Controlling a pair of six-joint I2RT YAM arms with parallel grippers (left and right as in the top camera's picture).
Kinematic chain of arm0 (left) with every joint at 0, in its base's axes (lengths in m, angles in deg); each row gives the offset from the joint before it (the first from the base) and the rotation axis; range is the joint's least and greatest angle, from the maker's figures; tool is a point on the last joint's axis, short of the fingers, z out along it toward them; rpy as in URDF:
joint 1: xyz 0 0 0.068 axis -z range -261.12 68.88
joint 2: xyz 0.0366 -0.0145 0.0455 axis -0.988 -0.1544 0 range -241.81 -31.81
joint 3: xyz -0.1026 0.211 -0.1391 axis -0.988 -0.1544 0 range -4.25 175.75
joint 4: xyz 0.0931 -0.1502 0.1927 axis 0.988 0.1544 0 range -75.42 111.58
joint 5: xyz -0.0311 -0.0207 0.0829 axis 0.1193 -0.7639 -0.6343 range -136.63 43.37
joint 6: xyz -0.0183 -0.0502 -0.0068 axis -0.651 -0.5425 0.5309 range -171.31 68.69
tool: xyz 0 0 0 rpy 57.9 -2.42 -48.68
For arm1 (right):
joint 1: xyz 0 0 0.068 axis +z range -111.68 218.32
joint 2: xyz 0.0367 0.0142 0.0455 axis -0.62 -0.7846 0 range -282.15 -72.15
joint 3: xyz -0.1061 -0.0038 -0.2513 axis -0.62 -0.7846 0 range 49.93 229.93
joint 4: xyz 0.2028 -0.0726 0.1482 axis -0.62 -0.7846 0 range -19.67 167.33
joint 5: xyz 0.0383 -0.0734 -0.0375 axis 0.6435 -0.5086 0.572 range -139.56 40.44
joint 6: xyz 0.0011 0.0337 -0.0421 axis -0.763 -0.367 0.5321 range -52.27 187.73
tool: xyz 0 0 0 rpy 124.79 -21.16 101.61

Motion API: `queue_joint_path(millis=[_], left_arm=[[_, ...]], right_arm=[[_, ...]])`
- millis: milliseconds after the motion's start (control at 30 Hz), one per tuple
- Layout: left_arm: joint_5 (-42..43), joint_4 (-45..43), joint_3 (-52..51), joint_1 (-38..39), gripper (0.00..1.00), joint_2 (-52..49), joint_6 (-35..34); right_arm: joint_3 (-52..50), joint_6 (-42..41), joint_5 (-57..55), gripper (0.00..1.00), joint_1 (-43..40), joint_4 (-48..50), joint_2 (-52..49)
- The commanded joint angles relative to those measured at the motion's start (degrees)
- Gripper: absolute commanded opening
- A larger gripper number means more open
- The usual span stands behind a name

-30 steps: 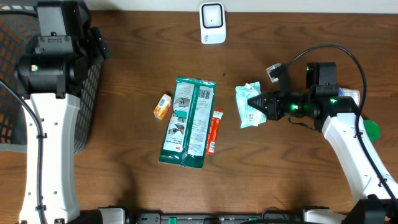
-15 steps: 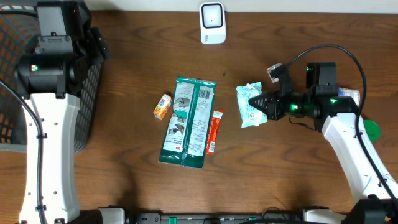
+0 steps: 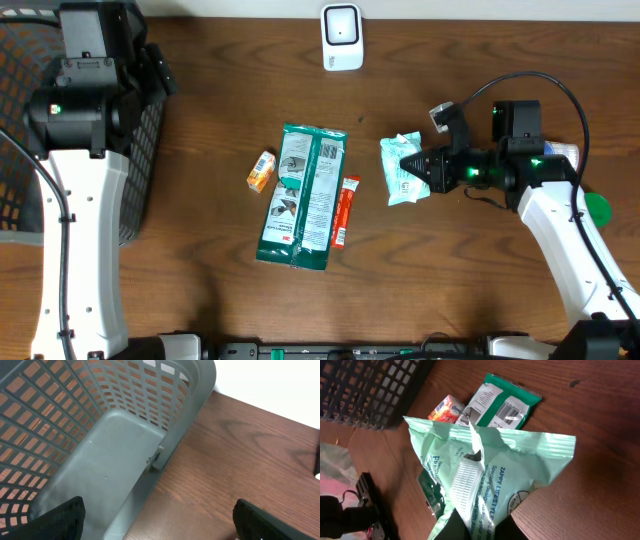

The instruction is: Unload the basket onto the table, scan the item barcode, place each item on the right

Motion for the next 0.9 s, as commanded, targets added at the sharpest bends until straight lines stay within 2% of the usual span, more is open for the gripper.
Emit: queue_joint_path(millis=[0, 700, 867], left_arm=[[-0.96, -0.07, 0.39, -0.24, 0.9, -0.07, -0.11], [-0.94, -0.09, 0.39, -0.24, 0.9, -0.07, -0.11], [10.34, -0.94, 0.39, -0.24, 0.9, -0.07, -0.79]], right_arm=[[0.17, 0.57, 1.18, 0.01, 0.26, -0.24, 0.72], [0.17, 0.57, 1.2, 0.01, 0.26, -0.92, 0.72], [0.17, 0.57, 1.2, 0.01, 0.26, -1.11, 0.72]])
